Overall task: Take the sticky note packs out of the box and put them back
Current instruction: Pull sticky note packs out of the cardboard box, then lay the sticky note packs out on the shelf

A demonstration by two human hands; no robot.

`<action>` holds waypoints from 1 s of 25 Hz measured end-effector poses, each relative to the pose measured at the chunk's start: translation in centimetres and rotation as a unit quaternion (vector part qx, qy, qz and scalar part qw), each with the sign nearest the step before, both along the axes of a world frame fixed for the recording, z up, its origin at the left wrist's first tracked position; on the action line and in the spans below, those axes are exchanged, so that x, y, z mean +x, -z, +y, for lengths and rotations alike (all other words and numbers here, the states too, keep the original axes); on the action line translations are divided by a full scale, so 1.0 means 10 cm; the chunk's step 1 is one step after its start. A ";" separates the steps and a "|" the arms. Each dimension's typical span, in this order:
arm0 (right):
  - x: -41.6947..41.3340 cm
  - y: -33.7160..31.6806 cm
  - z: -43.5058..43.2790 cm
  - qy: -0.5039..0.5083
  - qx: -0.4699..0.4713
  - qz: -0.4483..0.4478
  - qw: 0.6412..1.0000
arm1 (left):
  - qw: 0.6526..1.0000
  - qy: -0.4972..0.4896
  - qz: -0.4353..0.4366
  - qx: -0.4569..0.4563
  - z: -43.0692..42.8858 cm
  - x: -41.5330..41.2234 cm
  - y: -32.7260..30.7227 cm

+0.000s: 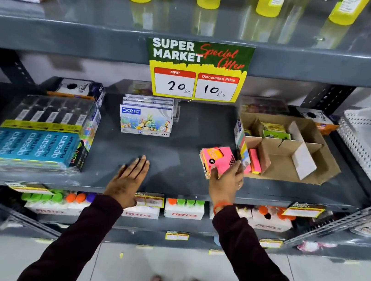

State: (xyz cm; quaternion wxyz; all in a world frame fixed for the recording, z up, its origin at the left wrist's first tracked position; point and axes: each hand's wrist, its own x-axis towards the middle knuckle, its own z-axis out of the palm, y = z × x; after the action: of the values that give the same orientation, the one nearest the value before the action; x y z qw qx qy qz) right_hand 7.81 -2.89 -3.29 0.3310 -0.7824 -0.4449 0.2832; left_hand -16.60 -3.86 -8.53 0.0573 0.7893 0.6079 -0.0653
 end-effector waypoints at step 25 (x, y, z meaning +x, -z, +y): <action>-0.90 0.25 0.33 -0.269 -0.010 -0.329 0.905 | 0.990 -0.060 -0.047 0.123 -0.17 -0.19 0.09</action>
State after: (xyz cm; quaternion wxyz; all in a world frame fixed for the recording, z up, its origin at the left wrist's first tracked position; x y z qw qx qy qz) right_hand -1.17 0.40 -5.78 0.0692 -0.6851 -0.7192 0.0929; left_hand -18.48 -5.57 -9.41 -0.0075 0.7545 0.6543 0.0505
